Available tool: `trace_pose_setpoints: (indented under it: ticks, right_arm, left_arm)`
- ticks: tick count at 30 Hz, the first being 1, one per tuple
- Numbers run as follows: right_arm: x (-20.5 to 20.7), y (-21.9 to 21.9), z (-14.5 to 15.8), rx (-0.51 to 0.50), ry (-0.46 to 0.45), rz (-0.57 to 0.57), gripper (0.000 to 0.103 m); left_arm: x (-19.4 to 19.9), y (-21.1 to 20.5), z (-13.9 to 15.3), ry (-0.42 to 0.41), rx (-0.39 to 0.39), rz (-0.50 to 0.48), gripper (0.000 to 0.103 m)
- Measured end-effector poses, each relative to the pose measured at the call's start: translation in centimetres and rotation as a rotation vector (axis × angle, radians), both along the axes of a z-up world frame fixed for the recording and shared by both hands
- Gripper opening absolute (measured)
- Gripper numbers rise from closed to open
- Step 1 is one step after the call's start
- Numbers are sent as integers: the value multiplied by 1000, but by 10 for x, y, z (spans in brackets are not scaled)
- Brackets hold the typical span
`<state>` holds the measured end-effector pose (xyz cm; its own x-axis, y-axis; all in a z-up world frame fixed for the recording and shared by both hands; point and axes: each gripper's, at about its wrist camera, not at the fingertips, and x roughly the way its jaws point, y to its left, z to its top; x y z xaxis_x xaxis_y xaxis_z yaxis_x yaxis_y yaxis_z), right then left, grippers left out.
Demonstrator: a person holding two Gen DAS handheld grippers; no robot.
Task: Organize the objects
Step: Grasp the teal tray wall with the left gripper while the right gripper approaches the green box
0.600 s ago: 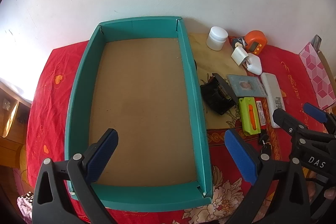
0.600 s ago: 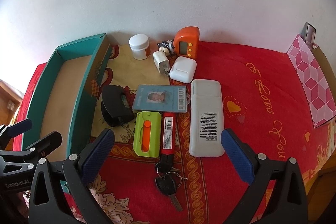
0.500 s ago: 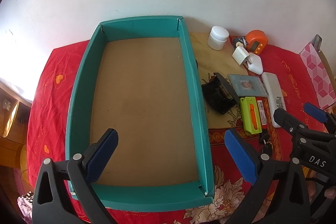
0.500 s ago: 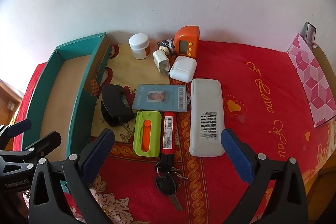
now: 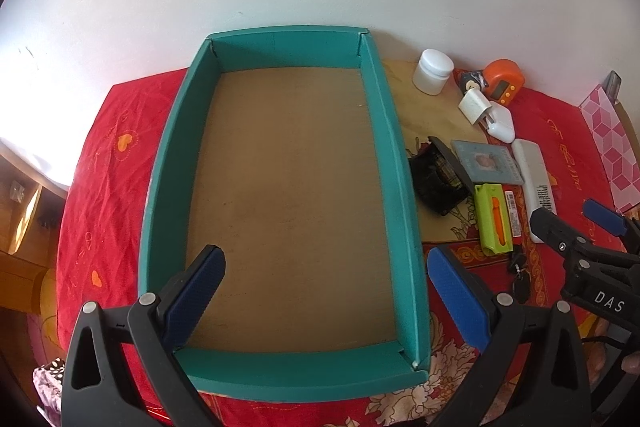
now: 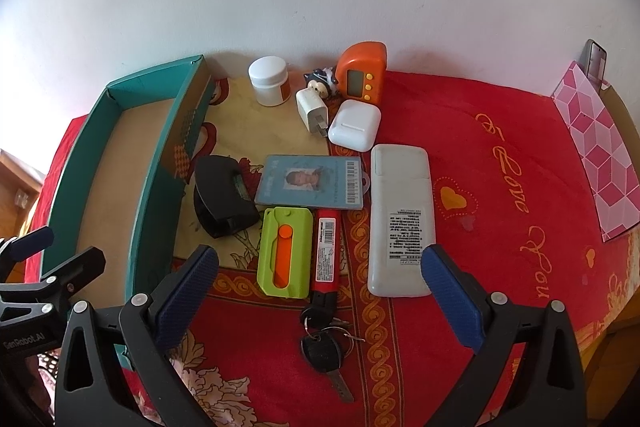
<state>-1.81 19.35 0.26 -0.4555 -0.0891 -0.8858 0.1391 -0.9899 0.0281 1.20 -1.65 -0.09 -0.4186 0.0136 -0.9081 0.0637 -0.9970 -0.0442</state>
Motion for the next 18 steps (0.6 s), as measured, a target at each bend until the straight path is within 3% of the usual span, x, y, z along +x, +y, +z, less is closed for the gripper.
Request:
trace_pose_setpoints:
  ticks: [11, 18]
  right_arm:
    - [1, -5, -2, -4, -5, 10, 103]
    - [2, -10, -4, -2, -15, 9, 103]
  left_arm:
    - [6, -21, 0, 5, -21, 46, 103]
    - [17, -57, -5, -14, -46, 138, 102]
